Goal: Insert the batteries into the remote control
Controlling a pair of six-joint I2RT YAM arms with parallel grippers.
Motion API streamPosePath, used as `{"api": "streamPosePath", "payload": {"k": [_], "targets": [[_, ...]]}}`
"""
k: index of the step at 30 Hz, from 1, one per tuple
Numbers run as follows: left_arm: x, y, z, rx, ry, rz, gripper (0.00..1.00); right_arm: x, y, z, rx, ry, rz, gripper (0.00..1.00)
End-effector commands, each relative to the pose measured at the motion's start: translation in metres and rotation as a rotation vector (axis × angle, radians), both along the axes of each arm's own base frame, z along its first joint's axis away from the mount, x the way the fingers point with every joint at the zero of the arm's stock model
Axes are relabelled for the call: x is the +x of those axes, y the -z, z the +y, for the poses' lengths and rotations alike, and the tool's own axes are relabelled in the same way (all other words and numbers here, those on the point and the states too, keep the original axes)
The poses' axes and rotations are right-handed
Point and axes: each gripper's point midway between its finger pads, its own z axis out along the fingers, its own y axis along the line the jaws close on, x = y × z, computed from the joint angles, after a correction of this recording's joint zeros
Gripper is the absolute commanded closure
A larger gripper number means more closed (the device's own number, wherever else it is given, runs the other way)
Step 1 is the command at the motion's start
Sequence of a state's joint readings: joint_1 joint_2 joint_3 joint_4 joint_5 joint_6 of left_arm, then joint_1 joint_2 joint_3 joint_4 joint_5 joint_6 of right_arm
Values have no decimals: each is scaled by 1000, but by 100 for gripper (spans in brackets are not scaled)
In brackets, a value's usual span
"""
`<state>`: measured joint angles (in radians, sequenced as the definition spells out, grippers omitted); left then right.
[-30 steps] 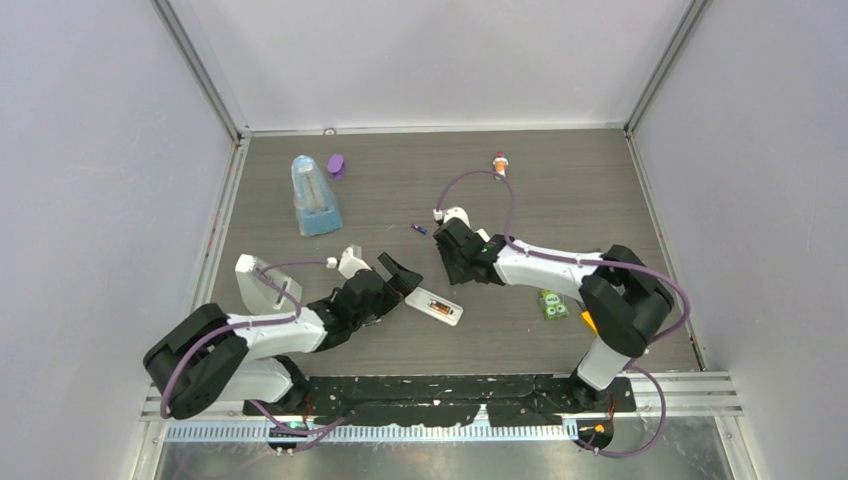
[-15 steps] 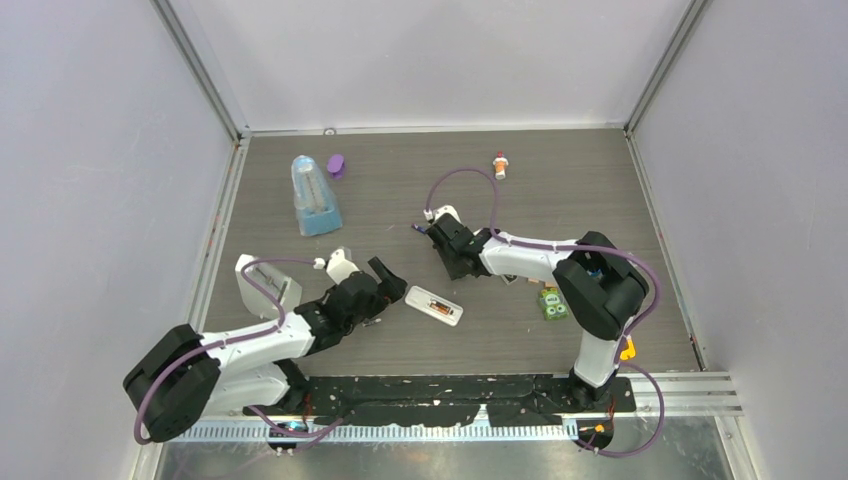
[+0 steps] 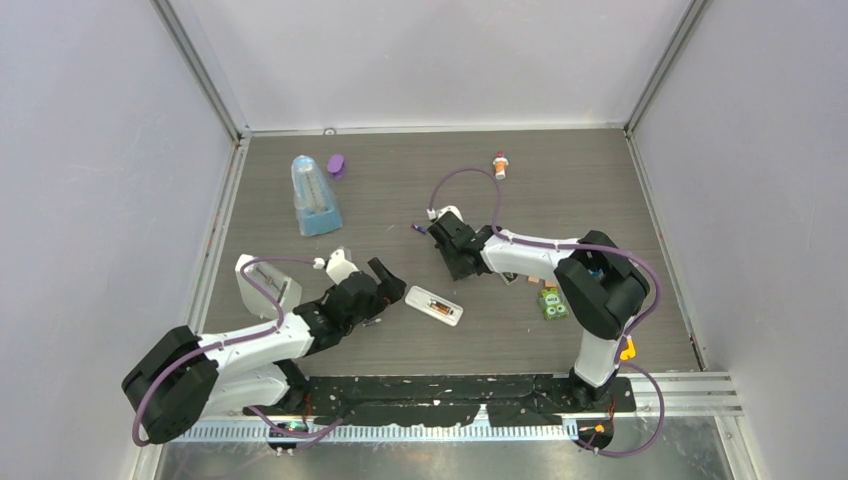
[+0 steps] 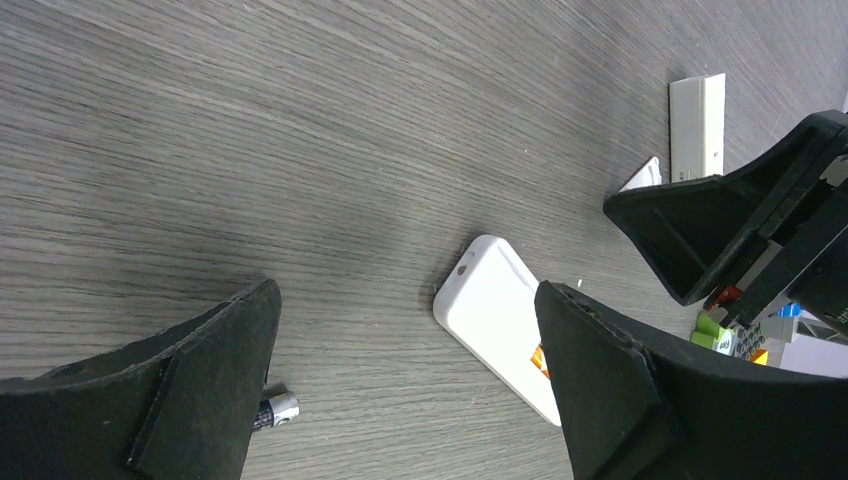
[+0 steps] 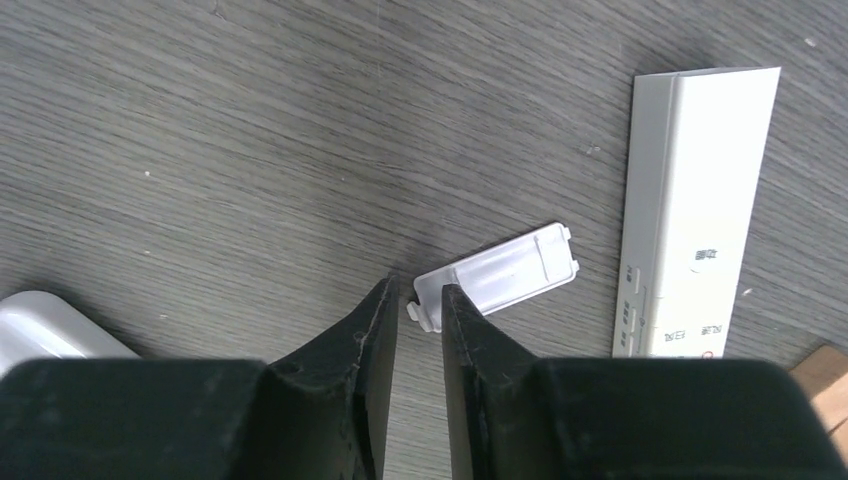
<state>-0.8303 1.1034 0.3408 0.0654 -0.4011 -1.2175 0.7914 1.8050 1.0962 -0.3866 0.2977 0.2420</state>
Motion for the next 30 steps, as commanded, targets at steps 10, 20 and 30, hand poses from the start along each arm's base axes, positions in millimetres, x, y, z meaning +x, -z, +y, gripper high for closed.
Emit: {"api": "streamPosePath", "payload": {"k": [10,20,30], "targets": [[7,-13,1,9,-9,-52,0,-12,23,-2,55,13,137,93],[9,-19,-4,4,15,-68,0,-7,-5,4,122,15,80,92],[9,-18,-5,6,23,-68,0,-12,-24,1,138,-8,64,62]]}}
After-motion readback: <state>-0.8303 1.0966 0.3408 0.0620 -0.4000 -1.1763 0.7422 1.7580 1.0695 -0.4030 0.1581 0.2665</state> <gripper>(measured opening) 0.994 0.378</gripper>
